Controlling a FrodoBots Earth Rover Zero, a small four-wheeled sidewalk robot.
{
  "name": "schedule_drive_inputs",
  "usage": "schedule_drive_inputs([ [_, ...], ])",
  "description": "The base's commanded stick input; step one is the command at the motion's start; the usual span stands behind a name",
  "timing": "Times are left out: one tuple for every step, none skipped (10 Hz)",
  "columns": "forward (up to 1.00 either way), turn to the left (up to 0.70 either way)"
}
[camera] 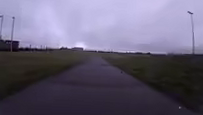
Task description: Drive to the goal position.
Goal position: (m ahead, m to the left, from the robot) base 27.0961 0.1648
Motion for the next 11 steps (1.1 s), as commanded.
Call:
schedule_drive_inputs([
  [1.0,0.0],
  [1.0,0.0],
  [1.0,0.0],
  [1.0,0.0],
  [1.0,0.0],
  [1.0,0.0],
  [1.0,0.0],
  [1.0,0.0],
  [1.0,0.0],
  [1.0,0.0],
  [1.0,0.0],
])
